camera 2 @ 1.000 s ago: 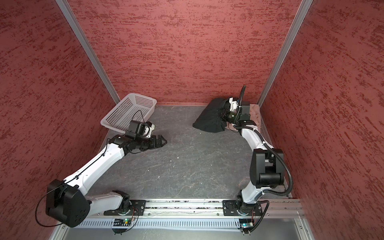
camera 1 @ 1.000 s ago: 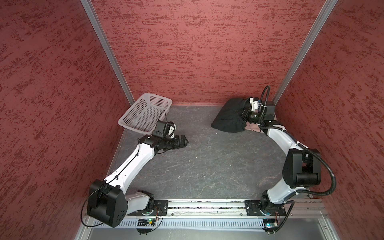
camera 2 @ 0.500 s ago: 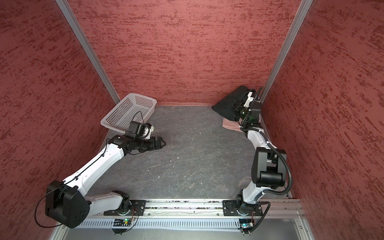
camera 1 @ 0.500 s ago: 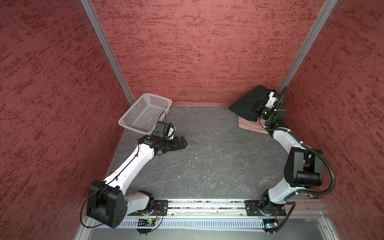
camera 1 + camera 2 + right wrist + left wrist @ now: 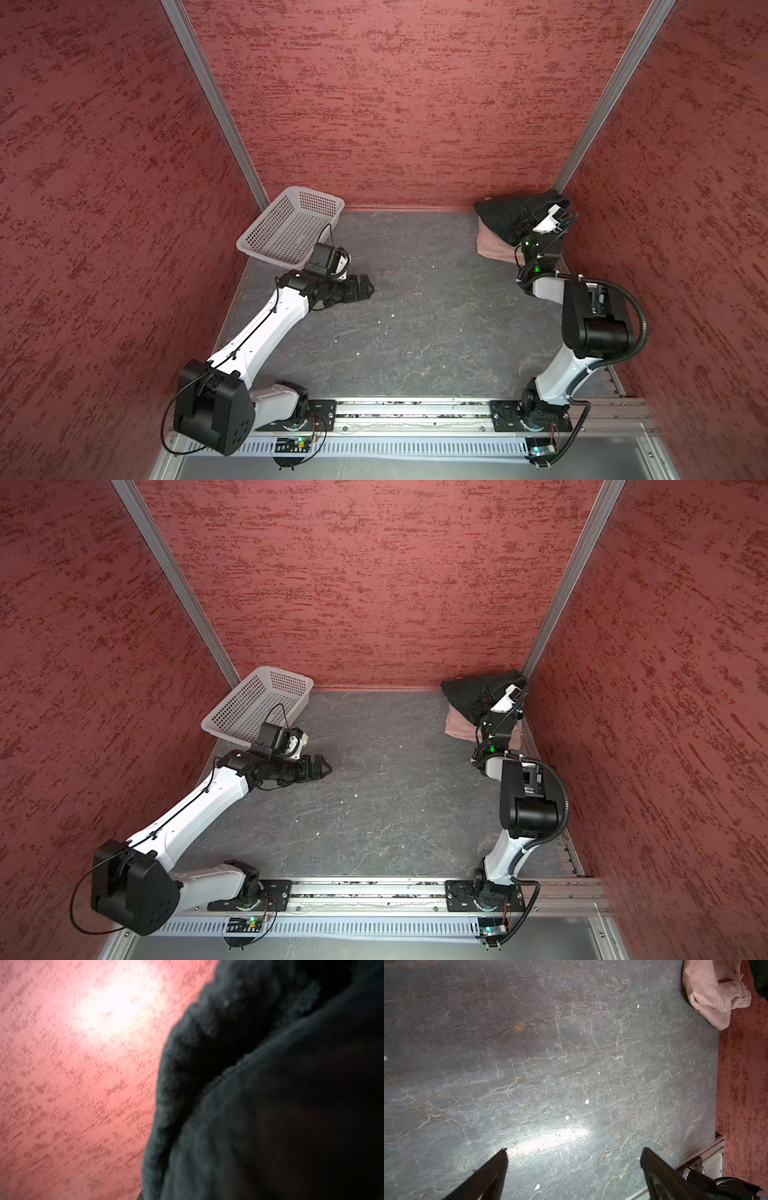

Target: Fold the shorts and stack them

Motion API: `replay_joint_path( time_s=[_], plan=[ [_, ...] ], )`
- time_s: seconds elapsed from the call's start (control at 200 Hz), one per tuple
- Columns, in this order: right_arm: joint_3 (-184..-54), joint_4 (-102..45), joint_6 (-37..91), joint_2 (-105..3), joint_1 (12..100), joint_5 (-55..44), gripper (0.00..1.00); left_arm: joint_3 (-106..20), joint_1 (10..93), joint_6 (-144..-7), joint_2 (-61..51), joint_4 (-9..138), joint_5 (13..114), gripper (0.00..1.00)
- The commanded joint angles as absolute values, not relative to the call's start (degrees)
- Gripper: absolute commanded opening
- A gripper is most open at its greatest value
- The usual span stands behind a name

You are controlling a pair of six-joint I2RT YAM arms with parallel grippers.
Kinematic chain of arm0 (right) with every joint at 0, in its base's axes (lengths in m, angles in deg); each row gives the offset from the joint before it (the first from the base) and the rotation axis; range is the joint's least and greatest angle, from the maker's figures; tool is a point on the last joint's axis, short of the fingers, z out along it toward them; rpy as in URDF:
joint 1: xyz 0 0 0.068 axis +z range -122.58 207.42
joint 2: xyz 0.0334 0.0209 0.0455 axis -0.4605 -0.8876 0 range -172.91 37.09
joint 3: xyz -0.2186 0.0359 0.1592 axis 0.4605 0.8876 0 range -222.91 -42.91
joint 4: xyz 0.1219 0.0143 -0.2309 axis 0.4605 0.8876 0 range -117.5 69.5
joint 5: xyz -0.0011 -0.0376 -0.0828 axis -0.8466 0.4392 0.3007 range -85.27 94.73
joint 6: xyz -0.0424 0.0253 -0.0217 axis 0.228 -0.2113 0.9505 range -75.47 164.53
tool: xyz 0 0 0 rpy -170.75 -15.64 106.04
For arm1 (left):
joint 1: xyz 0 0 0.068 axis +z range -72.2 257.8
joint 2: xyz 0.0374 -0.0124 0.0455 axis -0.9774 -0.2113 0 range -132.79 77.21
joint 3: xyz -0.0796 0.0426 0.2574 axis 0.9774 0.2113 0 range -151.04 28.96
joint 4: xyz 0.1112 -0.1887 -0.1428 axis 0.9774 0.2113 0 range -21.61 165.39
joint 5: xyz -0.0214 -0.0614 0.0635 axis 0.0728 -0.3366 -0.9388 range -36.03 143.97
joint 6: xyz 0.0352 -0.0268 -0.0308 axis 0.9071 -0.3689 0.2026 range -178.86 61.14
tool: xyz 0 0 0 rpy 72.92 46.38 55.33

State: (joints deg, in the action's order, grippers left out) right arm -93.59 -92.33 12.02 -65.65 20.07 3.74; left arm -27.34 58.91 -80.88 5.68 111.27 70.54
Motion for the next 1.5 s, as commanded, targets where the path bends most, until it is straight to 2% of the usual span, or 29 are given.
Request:
replay_joint_path(
  time_s=[0.0, 0.205, 0.361, 0.451, 0.476, 0.541, 0.606, 0.786, 0.867, 1.067, 1.282, 1.393, 1.498],
  plan=[
    [-95.87, -104.62, 12.95, -66.89, 19.63, 8.88, 0.00, -26.73, 59.31, -79.91, 5.14, 112.38, 70.33, 0.99],
    [-93.30, -107.76, 8.97, -74.15, 19.32, 11.51, 0.00, -25.70, 59.43, -80.78, 3.96, 110.78, 70.92, 0.99],
    [-89.48, -116.34, -1.84, -83.49, 18.34, 11.38, 0.00, -25.62, 59.43, -80.88, 2.68, 110.38, 71.72, 0.99],
    [-88.66, -112.53, -4.59, -83.68, 18.44, 11.14, 0.01, -25.84, 59.43, -80.69, 2.59, 110.64, 71.76, 0.99],
    [-88.25, -110.94, -4.64, -83.02, 18.39, 11.43, 0.08, -25.89, 59.43, -80.57, 2.66, 110.71, 71.77, 0.99],
    [-87.00, -105.67, -4.25, -80.10, 18.39, 12.62, 0.39, -25.98, 59.52, -80.50, 2.92, 110.68, 71.63, 0.99],
    [-86.44, -98.95, -2.46, -76.11, 18.39, 12.85, 0.45, -26.07, 59.75, -80.46, 3.22, 110.50, 71.35, 0.99],
    [-90.07, -80.01, 2.86, -68.23, 18.26, 12.61, 0.88, -26.74, 60.72, -79.30, 4.61, 108.31, 70.14, 0.99],
    [-92.97, -69.55, 4.12, -65.11, 18.04, 12.77, 0.97, -28.21, 61.42, -77.86, 4.44, 108.72, 69.04, 0.99],
    [-97.27, -47.34, 3.34, -57.39, 17.29, 8.93, 0.99, -29.16, 64.91, -76.19, 5.47, 108.24, 67.52, 0.99],
    [-89.29, -37.05, 4.38, -41.06, 16.96, 10.03, 0.99, -26.24, 70.19, -75.58, 9.11, 103.80, 65.50, 0.99],
    [-87.32, -30.23, 8.06, -33.09, 16.96, 11.39, 0.99, -23.06, 74.10, -75.58, 13.48, 99.36, 61.37, 0.99],
    [-84.60, -27.77, 12.99, -27.53, 16.96, 11.61, 0.99, -16.45, 77.16, -74.53, 19.43, 91.11, 53.30, 0.99]
  ],
)
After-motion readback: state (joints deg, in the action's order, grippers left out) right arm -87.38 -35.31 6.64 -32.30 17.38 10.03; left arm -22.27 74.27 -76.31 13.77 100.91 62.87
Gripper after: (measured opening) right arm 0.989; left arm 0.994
